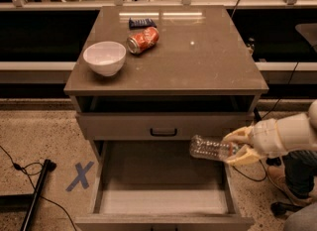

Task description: Pick water bottle from middle drawer and place on counter

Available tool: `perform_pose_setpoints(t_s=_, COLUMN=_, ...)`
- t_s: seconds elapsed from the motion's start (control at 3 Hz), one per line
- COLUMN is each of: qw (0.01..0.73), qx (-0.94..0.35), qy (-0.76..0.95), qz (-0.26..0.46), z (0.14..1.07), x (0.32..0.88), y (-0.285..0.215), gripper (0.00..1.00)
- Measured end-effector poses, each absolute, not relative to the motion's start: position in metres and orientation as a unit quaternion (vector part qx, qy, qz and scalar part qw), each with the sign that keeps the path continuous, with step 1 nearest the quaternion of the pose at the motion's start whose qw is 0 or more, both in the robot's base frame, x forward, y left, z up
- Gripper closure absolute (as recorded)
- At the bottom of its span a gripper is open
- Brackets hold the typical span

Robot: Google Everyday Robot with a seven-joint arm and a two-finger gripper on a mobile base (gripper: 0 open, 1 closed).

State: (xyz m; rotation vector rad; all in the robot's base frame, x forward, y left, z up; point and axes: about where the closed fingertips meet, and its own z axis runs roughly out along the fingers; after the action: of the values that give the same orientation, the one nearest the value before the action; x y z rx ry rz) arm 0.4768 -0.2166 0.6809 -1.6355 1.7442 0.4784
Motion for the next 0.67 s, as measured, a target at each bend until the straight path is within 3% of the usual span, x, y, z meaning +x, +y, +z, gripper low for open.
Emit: perform_pose_setpoints(t_s=0.67, qw=0.344, qx=-0.670, qy=0.636, qz=0.171, z=0.815, x=0.495, y=-0.257, gripper=1.00)
